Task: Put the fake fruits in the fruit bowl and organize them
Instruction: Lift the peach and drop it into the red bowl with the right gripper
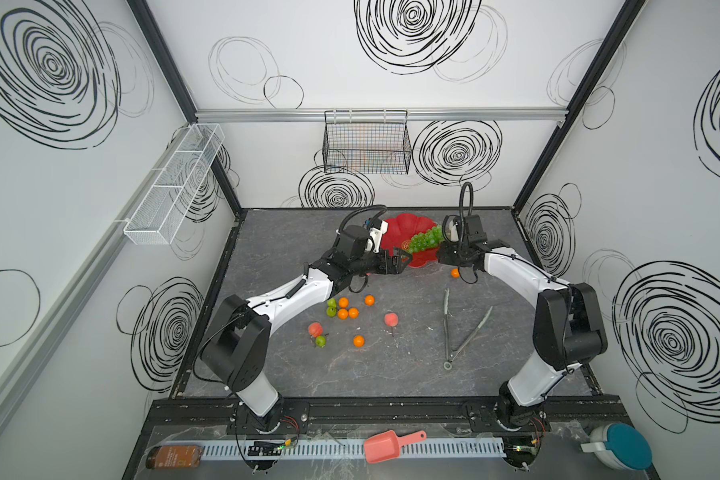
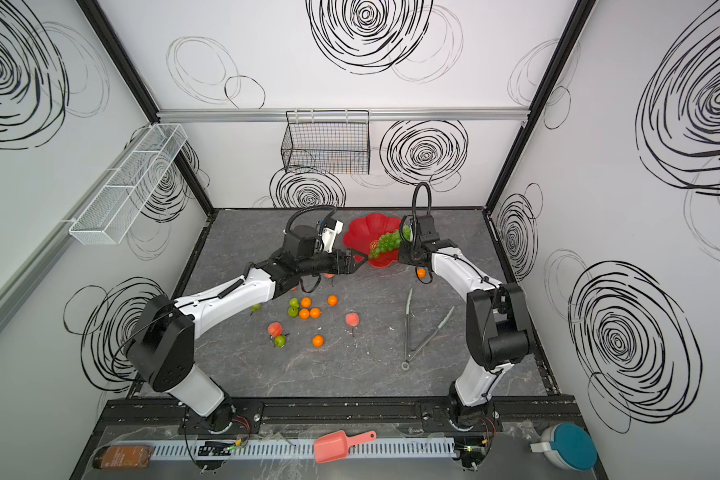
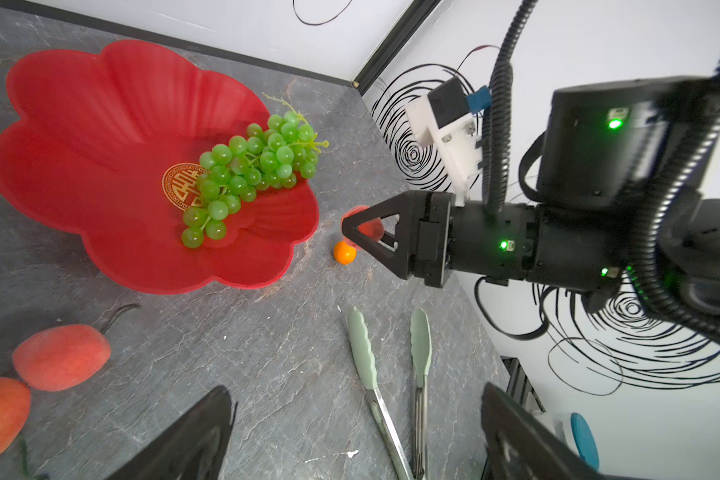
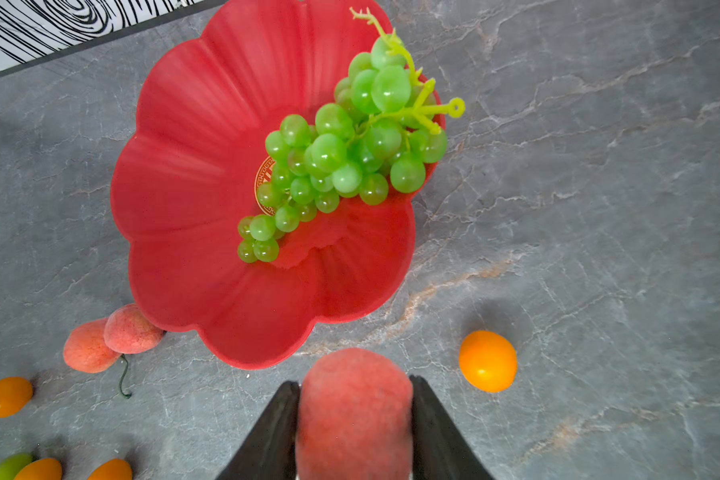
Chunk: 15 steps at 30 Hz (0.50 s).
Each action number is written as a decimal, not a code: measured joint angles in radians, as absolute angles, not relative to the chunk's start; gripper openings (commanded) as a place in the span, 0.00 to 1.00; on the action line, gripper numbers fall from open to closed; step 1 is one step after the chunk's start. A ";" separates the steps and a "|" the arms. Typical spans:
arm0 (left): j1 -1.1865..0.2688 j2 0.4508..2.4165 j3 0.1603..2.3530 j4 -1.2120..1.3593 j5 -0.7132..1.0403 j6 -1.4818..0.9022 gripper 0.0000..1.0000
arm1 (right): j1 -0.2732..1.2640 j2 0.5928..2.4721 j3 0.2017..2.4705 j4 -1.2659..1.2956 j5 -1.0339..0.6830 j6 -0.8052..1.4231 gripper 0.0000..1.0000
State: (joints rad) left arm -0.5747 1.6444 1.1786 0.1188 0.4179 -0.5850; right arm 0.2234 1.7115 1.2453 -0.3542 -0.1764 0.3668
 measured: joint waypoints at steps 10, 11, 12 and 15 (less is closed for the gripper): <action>-0.514 1.742 1.267 0.142 0.421 -0.634 0.96 | 0.287 1.955 1.463 -0.397 -0.180 0.342 0.42; -0.504 1.750 1.265 0.145 0.422 -0.637 0.96 | 0.289 1.975 1.476 -0.400 -0.181 0.340 0.43; -0.492 1.757 1.259 0.149 0.426 -0.643 0.96 | 0.290 1.998 1.492 -0.405 -0.181 0.340 0.42; -0.458 1.772 1.240 0.167 0.441 -0.662 0.96 | 0.290 2.055 1.533 -0.420 -0.181 0.339 0.42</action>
State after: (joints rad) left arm -0.4576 1.7721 1.2400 0.1665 0.4408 -0.6621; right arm 0.2897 2.0552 1.5333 -0.4202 -0.1806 0.3386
